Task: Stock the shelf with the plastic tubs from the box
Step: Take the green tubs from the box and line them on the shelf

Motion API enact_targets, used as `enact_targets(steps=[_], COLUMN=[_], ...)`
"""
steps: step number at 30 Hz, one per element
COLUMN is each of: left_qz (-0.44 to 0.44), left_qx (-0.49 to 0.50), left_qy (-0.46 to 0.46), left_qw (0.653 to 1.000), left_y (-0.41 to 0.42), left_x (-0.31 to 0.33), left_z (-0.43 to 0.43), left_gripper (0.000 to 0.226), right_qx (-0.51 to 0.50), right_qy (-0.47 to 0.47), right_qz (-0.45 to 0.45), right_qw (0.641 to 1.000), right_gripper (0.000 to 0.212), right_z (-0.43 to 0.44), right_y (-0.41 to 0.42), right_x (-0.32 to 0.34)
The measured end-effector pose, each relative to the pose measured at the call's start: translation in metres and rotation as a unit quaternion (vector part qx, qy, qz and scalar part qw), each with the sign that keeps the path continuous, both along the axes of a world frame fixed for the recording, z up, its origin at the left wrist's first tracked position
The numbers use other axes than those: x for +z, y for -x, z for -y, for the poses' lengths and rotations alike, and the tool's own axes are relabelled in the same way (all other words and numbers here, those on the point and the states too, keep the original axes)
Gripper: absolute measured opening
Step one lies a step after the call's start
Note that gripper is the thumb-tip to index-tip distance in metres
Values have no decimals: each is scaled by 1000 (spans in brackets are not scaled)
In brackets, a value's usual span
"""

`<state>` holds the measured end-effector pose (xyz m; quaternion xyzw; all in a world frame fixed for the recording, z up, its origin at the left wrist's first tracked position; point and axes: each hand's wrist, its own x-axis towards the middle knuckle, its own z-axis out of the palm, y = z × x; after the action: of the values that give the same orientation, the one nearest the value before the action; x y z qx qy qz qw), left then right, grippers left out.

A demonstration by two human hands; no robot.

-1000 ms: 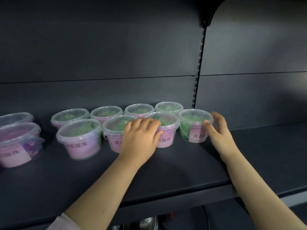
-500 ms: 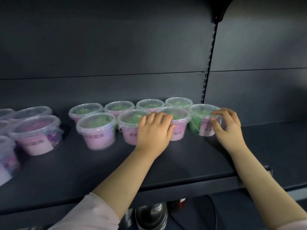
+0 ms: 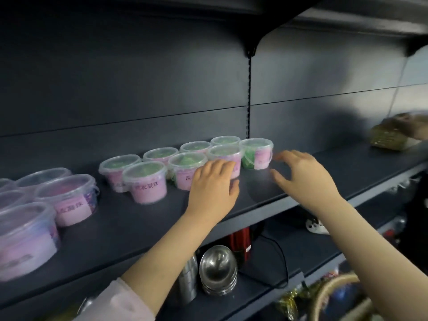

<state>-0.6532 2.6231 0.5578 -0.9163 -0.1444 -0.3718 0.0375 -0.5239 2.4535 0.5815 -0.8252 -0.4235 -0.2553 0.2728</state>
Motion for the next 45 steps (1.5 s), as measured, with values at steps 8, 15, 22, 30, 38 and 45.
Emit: enact_targets(steps=[8, 15, 22, 30, 38, 45], left_qz=[-41, -99, -189, -294, -378, -460], left_qx=[-110, -239, -306, -321, -290, -245], left_qy=[-4, -2, 6, 42, 134, 212], left_qw=[993, 966, 933, 899, 869, 827], left_y=[55, 62, 35, -26, -66, -132], left_x=[-27, -84, -140, -202, -259, -336], left_z=[51, 127, 201, 273, 311, 303], left_gripper=[39, 36, 32, 34, 33, 33], right_qx=[-155, -266, -364, -356, -341, -373], right_qy=[33, 100, 137, 86, 25, -49], right_qz=[-16, -91, -225, -338, -428, -506], right_qw=[987, 955, 893, 867, 836, 776], right_gripper=[36, 38, 41, 42, 43, 40], right_z=[94, 194, 308, 416, 436, 407], right_y=[92, 149, 151, 115, 76, 37], right_x=[-37, -102, -168, -224, -290, -379])
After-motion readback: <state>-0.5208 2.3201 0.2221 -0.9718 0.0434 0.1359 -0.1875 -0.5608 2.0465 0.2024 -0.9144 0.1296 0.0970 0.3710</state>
